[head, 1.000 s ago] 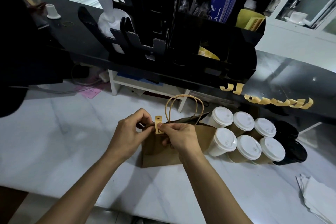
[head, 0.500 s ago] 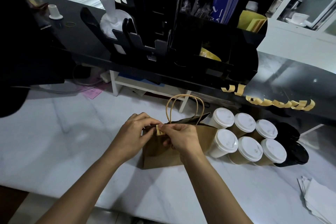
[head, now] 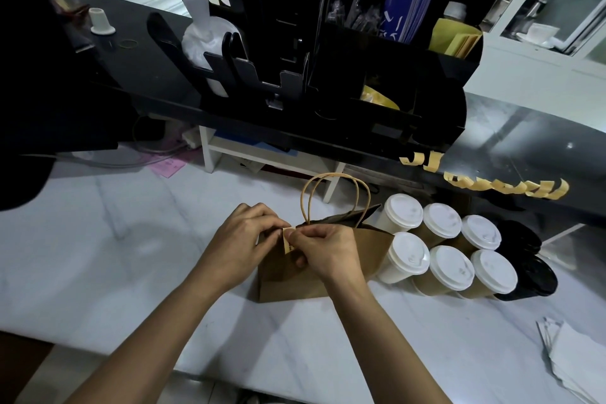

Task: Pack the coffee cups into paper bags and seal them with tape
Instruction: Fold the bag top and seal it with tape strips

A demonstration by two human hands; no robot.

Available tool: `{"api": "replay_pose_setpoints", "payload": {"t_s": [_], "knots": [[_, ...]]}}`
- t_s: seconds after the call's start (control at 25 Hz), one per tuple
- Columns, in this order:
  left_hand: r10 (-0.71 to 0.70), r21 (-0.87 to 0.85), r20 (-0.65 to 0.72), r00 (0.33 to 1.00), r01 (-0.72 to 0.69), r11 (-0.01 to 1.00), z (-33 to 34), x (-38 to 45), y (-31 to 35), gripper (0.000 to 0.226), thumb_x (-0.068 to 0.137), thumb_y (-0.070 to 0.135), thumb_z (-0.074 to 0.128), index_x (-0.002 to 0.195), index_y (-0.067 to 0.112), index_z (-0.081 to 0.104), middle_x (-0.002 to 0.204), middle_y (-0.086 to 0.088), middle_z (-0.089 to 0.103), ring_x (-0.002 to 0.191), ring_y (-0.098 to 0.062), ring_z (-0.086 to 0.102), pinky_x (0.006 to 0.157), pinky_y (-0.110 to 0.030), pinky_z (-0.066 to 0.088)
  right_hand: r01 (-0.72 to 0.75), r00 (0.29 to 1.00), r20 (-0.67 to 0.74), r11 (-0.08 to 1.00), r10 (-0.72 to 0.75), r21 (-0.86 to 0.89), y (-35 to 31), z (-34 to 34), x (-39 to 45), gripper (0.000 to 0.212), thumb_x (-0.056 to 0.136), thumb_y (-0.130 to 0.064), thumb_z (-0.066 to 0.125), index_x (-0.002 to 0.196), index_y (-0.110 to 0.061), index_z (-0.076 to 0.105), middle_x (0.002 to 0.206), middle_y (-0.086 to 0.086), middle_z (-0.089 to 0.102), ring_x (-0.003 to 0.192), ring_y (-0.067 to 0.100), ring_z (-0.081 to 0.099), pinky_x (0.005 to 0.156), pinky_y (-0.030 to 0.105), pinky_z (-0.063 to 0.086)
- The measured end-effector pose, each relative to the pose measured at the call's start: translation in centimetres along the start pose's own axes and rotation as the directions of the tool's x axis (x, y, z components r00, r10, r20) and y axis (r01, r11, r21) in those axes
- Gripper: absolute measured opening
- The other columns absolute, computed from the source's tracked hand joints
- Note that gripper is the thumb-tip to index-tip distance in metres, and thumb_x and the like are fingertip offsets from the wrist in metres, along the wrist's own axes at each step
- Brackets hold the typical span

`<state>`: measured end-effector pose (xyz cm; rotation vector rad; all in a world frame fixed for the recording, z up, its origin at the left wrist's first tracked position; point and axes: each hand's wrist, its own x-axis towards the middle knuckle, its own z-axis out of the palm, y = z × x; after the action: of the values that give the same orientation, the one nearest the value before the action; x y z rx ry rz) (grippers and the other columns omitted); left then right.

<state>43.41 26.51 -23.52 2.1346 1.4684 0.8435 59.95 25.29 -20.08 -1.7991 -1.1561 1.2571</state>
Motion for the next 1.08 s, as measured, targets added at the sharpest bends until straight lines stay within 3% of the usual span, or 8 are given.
{"api": "replay_pose_setpoints", "payload": {"t_s": [0.24, 0.56, 0.72, 0.92, 1.08], "knots": [[0.005, 0.018, 0.015, 1.000, -0.005, 1.000, -0.2, -0.1, 0.2, 0.021, 0.098, 0.026, 0.060, 0.115, 0.031, 0.071, 0.102, 0.021, 0.058, 0.099, -0.004, 0.045, 0.080, -0.025, 0.046, 0.054, 0.997, -0.045, 0.992, -0.059, -0.111, 0.2, -0.2, -0.4, 0.019, 0.084, -0.038, 0.082, 0.082, -0.019, 0.080, 0.060, -0.003, 0.072, 0.044, 0.005, 0.062, 0.044, 0.011, 0.042], [-0.009, 0.044, 0.028, 1.000, 0.008, 0.999, -0.2, 0.0, 0.5, 0.020, 0.096, 0.032, 0.058, 0.111, 0.031, 0.070, 0.101, 0.023, 0.056, 0.099, -0.003, 0.045, 0.080, -0.022, 0.042, 0.082, 0.991, -0.081, 0.972, -0.102, -0.222, 1.6, 0.3, -0.4, 0.019, 0.087, -0.038, 0.078, 0.074, -0.024, 0.079, 0.061, -0.008, 0.072, 0.051, 0.008, 0.068, 0.063, 0.029, 0.060], [0.015, 0.066, -0.002, 1.000, -0.015, 0.998, 0.1, -0.1, 0.8, 0.020, 0.094, 0.049, 0.054, 0.099, 0.034, 0.067, 0.096, 0.021, 0.057, 0.094, -0.006, 0.044, 0.078, -0.024, 0.043, 0.052, 0.987, -0.129, 0.944, -0.099, -0.327, 1.9, 0.3, -0.1, 0.024, 0.085, -0.042, 0.074, 0.070, -0.024, 0.079, 0.060, -0.010, 0.071, 0.058, 0.005, 0.066, 0.056, 0.022, 0.052], [0.048, 0.108, -0.034, 0.998, -0.044, 0.993, 0.5, 0.1, 0.9, 0.021, 0.097, 0.044, 0.048, 0.090, 0.034, 0.065, 0.093, 0.018, 0.057, 0.090, -0.009, 0.041, 0.077, -0.025, 0.039, 0.032, 0.983, -0.157, 0.931, -0.095, -0.363, 2.3, 0.2, 0.0, 0.027, 0.081, -0.052, 0.078, 0.072, -0.027, 0.078, 0.062, -0.010, 0.070, 0.060, 0.006, 0.065, 0.052, 0.021, 0.044], [0.067, 0.133, -0.063, 0.996, -0.058, 0.989, 0.8, 0.2, 0.8, 0.023, 0.097, 0.041, 0.048, 0.090, 0.031, 0.067, 0.093, 0.018, 0.060, 0.089, -0.011, 0.043, 0.075, -0.028, 0.041, 0.037, 0.982, -0.159, 0.923, -0.106, -0.383, 2.5, 0.2, 0.1, 0.023, 0.081, -0.051, 0.078, 0.077, -0.028, 0.078, 0.067, -0.011, 0.070, 0.064, 0.005, 0.065, 0.055, 0.023, 0.048]]}}
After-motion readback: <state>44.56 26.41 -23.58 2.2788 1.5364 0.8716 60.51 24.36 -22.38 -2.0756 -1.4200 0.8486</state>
